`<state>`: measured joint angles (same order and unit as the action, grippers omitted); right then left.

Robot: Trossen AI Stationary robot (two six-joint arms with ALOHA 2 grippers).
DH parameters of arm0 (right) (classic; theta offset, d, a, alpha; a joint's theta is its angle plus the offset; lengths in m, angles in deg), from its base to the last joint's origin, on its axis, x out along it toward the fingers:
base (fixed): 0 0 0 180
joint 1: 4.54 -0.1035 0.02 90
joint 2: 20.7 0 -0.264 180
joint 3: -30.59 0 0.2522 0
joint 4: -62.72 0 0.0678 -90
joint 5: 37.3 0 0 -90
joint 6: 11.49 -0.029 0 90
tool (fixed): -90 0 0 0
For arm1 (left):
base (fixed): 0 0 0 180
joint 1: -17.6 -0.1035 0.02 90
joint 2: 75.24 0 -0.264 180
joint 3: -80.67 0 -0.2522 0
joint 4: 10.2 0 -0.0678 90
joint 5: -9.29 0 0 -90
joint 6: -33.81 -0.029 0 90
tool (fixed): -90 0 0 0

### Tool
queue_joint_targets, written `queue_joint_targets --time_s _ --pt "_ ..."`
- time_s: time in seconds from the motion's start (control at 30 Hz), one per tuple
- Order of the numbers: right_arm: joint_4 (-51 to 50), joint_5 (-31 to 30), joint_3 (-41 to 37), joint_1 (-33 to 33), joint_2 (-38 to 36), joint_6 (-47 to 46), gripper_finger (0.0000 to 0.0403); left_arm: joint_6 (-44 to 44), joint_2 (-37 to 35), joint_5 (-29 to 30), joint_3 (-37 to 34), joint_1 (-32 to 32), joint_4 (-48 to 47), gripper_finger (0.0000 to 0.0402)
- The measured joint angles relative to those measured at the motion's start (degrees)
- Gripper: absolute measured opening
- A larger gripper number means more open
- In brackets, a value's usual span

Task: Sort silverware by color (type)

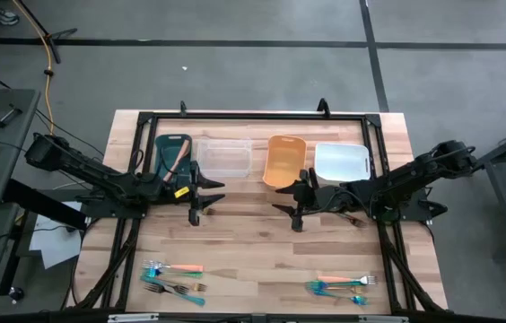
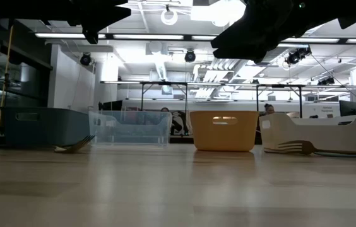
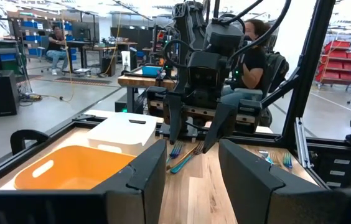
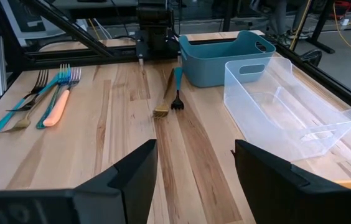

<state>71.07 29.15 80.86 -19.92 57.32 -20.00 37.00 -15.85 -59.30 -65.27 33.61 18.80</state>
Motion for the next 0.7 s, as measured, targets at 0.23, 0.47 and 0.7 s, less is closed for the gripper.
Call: queue_joint_targets --time_s 0.23,0.47,0.7 --pt "0.0 0.0 0.0 0.0 0.0 0.0 0.0208 0.0 0.0 0.0 0.0 0.0 0.0 0.0138" --pt "0.0 0.0 0.0 0.0 0.0 0.0 0.0208 0.0 0.0 0.0 0.0 0.0 0.0 0.0138" --pt "0.0 0.0 0.0 0.0 0.0 -0.5 0.0208 0.0 0.0 0.0 0.0 0.0 0.0 0.0138"
